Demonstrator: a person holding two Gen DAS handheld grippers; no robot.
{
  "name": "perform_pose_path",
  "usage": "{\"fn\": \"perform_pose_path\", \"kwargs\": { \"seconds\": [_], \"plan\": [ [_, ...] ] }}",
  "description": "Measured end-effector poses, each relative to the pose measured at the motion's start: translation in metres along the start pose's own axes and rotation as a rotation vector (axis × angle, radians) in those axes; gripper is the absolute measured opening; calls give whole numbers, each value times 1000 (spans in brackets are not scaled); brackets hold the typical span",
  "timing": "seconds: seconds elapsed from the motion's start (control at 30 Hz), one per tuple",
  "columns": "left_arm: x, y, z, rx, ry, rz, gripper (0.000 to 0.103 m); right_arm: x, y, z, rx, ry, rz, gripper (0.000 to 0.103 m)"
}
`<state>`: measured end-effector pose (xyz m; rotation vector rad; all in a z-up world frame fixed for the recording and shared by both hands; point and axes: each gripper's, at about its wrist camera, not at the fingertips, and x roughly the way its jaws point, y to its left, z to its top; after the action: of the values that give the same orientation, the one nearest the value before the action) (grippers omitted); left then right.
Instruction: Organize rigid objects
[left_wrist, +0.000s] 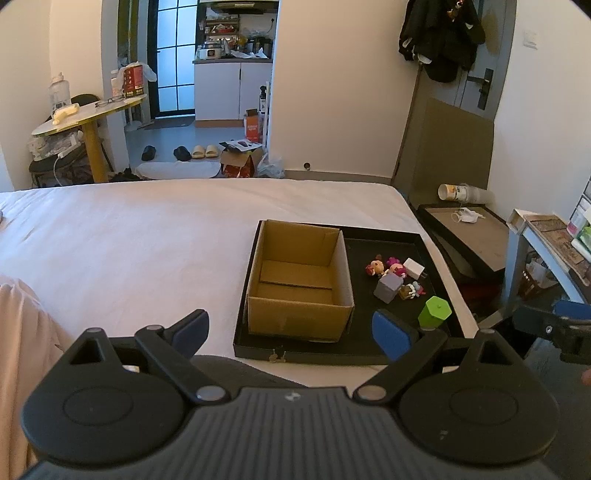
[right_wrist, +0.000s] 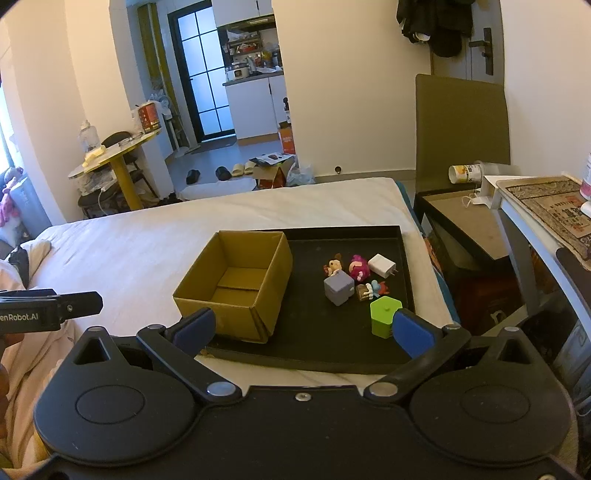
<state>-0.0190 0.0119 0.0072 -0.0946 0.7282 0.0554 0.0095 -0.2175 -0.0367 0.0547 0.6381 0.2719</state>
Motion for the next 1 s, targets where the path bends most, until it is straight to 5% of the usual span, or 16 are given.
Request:
{"fn": "perform_pose_path", "kwargs": {
  "seconds": [1.0],
  "plan": [
    [26,7,1,1,37,12,94,23,-7,-3,45,30,-15,103]
  ]
}}
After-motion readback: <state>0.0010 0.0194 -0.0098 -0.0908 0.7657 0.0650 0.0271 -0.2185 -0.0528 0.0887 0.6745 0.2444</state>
